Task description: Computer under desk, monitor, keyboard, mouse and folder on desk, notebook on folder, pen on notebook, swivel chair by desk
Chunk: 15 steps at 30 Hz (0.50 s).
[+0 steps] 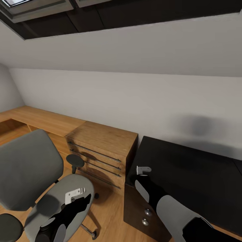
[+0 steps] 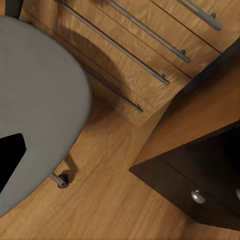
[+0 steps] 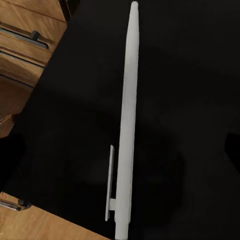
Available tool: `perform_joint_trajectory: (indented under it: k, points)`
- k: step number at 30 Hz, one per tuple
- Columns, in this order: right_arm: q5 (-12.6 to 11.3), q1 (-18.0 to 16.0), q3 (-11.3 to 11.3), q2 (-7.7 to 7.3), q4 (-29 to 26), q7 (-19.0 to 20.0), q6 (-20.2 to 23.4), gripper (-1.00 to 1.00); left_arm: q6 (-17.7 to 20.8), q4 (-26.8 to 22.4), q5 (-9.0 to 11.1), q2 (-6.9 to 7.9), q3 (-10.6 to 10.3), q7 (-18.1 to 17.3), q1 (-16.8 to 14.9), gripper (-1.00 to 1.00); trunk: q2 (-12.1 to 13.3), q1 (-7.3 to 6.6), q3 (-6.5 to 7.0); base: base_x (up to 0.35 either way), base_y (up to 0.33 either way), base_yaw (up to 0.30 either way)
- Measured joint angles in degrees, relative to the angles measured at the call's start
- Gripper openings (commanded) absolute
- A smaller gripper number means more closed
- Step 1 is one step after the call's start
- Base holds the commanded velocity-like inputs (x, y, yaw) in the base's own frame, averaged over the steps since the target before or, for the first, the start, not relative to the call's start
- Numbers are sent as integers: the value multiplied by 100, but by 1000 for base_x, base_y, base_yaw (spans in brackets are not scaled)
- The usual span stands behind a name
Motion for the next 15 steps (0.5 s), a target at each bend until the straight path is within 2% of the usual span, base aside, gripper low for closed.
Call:
perform_joint_trajectory:
  k: [15]
  points:
    - [75, -4, 120, 23, -78, -44, -170, 100, 0, -2, 1, 13, -8, -1, 1, 100, 0, 0, 0, 0, 0, 0]
